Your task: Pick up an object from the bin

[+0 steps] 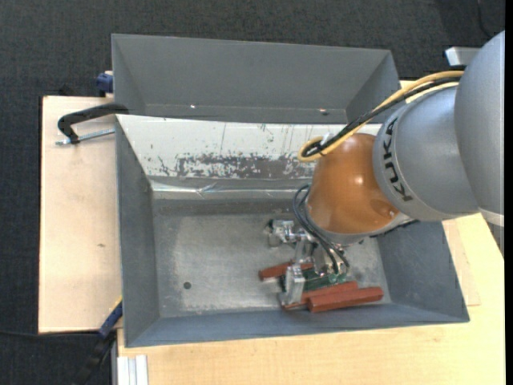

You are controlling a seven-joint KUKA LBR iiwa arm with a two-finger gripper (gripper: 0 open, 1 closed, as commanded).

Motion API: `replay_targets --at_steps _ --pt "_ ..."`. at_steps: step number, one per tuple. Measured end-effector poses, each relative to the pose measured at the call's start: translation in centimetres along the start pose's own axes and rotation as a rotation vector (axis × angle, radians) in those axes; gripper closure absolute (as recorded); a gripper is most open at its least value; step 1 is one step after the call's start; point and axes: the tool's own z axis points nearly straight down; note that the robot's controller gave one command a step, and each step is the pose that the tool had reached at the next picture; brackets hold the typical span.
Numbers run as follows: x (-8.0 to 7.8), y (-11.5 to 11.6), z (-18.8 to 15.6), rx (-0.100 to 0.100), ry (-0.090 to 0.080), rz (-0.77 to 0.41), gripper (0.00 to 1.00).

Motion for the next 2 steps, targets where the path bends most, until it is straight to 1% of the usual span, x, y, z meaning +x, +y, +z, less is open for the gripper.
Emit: replay_targets --at_steps 1,2 --pt "-0.08 0.05 -0.07 -0.001 -0.002 -0.001 1.0" --pt "-0.08 0.05 -0.06 -0.001 -0.002 -0.001 1.0"
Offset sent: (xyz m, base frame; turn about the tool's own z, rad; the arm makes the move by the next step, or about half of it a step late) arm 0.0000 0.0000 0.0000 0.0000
